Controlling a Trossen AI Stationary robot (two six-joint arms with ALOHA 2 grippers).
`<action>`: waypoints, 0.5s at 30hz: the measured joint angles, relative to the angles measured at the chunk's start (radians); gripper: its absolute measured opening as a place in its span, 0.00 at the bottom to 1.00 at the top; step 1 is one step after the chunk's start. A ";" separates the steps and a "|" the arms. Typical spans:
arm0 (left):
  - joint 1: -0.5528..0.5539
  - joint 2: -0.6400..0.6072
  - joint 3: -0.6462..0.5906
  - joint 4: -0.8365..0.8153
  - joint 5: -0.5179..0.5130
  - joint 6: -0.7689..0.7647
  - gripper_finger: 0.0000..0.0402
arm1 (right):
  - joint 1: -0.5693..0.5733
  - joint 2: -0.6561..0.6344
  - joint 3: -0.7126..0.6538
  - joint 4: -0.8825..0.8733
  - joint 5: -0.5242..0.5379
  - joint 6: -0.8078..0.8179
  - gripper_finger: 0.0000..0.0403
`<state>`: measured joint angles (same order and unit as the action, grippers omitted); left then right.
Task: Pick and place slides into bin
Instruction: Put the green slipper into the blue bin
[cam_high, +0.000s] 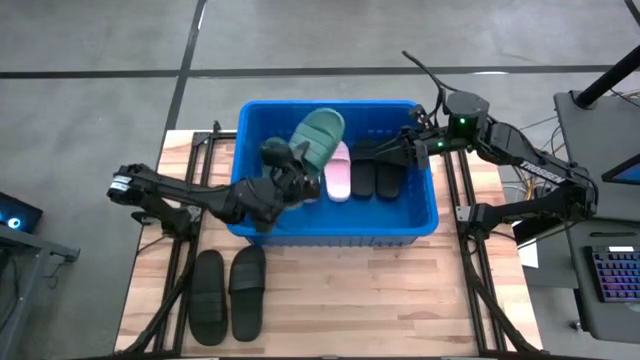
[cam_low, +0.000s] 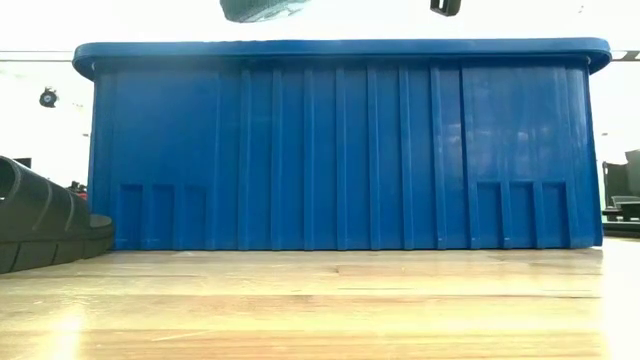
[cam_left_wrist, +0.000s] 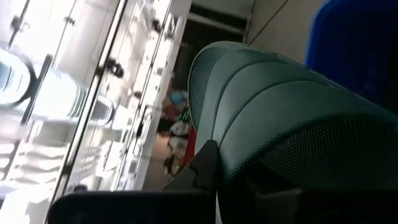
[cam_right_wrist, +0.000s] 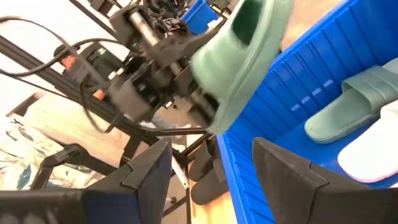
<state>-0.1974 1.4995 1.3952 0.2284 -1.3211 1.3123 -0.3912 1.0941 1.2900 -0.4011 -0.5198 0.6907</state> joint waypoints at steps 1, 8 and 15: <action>0.013 -0.002 -0.002 0.001 0.000 -0.002 0.00 | 0.000 -0.002 0.000 0.000 0.000 -0.003 0.53; 0.069 -0.062 -0.015 -0.108 0.021 -0.201 0.00 | 0.003 -0.023 0.000 -0.006 -0.001 -0.015 0.53; 0.120 -0.236 -0.015 -0.506 0.288 -0.731 0.00 | 0.003 -0.033 0.000 -0.006 0.006 -0.055 0.53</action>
<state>-0.0774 1.2631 1.3804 -0.2772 -1.0333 0.5815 -0.3885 1.0607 1.2896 -0.4076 -0.5142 0.6354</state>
